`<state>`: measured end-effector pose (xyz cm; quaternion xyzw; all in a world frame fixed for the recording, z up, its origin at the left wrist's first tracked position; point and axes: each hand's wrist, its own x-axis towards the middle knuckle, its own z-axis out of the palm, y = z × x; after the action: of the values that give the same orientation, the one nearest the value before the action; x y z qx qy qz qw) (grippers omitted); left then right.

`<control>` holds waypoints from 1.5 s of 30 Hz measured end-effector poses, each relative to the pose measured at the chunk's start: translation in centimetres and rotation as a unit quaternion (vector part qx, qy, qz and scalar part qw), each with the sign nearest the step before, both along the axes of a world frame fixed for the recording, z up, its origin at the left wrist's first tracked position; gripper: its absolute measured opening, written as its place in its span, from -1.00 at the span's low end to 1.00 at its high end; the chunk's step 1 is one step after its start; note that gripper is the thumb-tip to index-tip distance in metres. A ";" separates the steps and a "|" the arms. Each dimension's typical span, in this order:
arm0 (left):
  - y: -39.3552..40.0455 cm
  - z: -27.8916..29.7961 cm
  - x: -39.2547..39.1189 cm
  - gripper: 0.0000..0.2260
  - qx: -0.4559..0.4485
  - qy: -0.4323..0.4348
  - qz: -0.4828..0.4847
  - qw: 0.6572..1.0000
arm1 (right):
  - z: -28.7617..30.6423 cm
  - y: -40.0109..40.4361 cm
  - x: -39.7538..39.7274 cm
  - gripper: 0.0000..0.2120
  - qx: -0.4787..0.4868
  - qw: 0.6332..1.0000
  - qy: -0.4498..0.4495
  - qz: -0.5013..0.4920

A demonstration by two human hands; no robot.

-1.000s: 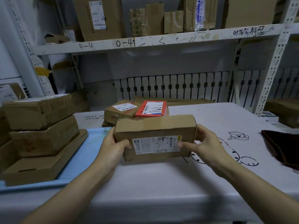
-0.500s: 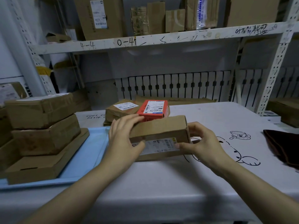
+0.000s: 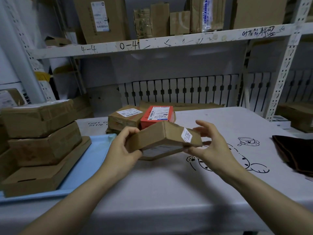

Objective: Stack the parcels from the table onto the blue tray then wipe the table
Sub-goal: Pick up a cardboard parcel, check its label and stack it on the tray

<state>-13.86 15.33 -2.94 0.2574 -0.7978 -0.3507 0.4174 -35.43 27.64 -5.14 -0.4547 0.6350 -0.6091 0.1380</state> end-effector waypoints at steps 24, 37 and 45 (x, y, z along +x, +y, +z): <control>-2.0 -1.7 2.5 -0.69 -0.372 -0.039 0.012 0.927 | -1.2 0.3 0.3 -0.41 -0.075 0.985 0.108 0.115; -1.8 -1.0 3.5 -0.92 -0.450 -0.054 0.029 0.891 | -1.5 0.3 1.1 -0.75 -0.181 0.827 0.531 -0.043; -1.1 -0.5 3.8 -0.91 -0.412 -0.015 0.011 0.911 | -0.9 0.2 1.4 -0.65 -0.151 0.853 0.497 -0.043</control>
<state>-10.02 14.22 -3.48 0.0765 -0.8749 0.0177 0.4779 -33.99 27.84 -6.07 -0.6843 0.5382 -0.3955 -0.2927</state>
